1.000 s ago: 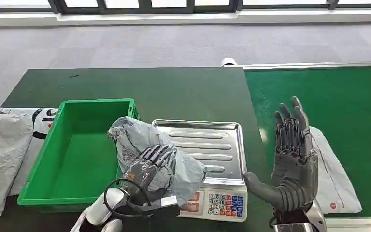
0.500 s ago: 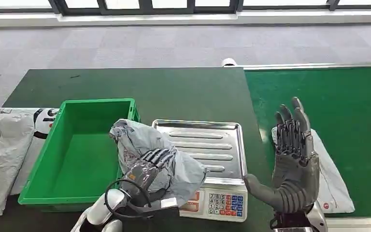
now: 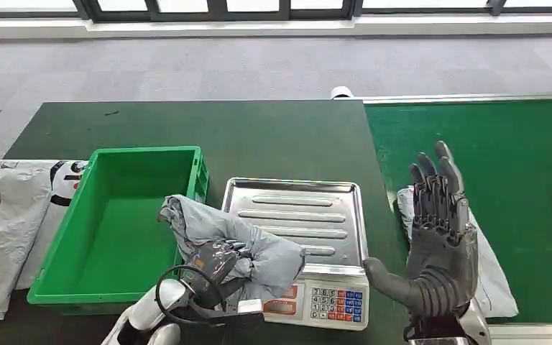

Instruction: Moved the parcel from conveyor to table for the left to box.

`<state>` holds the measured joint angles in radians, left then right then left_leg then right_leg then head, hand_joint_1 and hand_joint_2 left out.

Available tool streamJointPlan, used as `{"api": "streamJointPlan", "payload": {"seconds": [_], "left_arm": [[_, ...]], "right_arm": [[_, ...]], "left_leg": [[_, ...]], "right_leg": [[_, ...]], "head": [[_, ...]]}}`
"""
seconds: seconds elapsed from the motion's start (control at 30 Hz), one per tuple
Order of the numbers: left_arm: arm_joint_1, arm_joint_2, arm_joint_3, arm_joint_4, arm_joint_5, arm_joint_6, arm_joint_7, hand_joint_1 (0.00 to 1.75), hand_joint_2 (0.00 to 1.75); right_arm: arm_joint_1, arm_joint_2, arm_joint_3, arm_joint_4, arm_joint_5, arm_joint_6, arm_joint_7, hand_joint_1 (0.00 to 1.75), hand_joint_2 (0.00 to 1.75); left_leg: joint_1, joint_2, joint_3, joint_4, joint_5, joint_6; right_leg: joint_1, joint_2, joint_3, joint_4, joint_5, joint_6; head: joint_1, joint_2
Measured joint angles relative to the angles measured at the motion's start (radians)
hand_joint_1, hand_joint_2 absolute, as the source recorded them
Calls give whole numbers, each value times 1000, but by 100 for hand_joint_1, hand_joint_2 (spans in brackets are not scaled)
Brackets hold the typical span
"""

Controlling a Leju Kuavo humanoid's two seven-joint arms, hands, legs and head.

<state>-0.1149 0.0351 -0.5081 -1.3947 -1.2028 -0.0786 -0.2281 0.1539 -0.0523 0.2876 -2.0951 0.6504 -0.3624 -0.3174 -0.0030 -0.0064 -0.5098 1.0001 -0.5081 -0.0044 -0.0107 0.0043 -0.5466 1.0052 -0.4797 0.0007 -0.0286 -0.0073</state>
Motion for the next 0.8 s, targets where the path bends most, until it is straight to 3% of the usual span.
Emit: {"api": "streamJointPlan", "payload": {"seconds": [0.53,0.63,0.8], "left_arm": [[-23,2,-16,19,11,34,-14,175,175],[-21,2,-16,10,17,101,-14,175,175],[-34,-16,44,-98,86,390,12,175,175]], "right_arm": [[8,9,0,-12,11,-11,-15,0,175],[18,12,0,-19,18,-16,-15,0,175],[46,15,0,-33,28,-40,-18,0,175]], "left_leg": [[-1,1,-4,0,0,1],[-1,1,-4,0,1,1],[-1,0,-4,1,5,0]], "right_leg": [[-1,0,1,-1,1,1],[-1,0,-1,-1,2,1],[0,0,-6,-1,6,1]], "head": [[0,0],[0,0],[0,0]]}}
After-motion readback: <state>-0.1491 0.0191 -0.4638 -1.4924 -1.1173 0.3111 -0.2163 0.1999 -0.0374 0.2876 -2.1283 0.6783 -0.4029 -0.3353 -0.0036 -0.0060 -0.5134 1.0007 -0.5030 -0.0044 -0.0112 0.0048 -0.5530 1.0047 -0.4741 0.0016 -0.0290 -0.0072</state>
